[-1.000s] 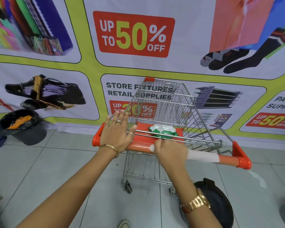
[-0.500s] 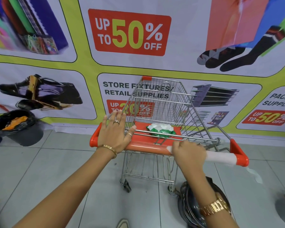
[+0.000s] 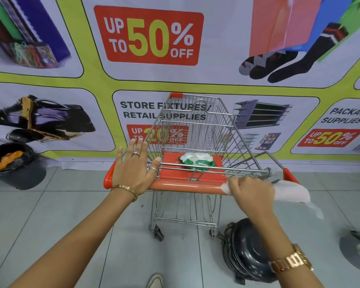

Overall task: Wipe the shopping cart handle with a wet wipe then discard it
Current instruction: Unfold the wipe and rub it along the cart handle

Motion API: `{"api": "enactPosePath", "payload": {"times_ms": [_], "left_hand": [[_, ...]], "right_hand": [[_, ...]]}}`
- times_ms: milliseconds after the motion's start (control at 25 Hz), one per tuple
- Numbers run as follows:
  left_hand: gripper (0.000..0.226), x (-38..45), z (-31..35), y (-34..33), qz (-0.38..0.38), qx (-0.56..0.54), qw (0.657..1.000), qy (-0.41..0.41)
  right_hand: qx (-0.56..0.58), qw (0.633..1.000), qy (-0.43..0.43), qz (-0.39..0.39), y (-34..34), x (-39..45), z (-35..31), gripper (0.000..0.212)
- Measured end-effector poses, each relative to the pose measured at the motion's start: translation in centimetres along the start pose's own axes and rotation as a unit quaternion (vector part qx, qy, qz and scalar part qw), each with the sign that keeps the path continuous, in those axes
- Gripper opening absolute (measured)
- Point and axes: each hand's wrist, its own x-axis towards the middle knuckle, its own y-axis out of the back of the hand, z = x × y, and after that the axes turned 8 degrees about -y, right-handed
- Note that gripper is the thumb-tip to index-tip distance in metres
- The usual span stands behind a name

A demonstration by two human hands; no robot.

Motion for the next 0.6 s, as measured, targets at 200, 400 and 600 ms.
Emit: {"api": "enactPosePath", "payload": {"times_ms": [200, 400, 600], "left_hand": [[0.08, 0.0, 0.2, -0.2, -0.009, 0.02, 1.0, -0.009], [0.08, 0.3, -0.2, -0.1, -0.01, 0.017, 1.0, 0.0], [0.081, 0.3, -0.8, 0.1, -0.01, -0.011, 1.0, 0.007]], "right_hand": [[0.102, 0.989, -0.075, -0.077, -0.9, 2.1, -1.7, 0.035], [0.147, 0.988, 0.043, -0.024, 0.7, 1.3, -9.1, 0.029], [0.144, 0.982, 0.021, 0.118, -0.7, -0.4, -4.0, 0.038]]}}
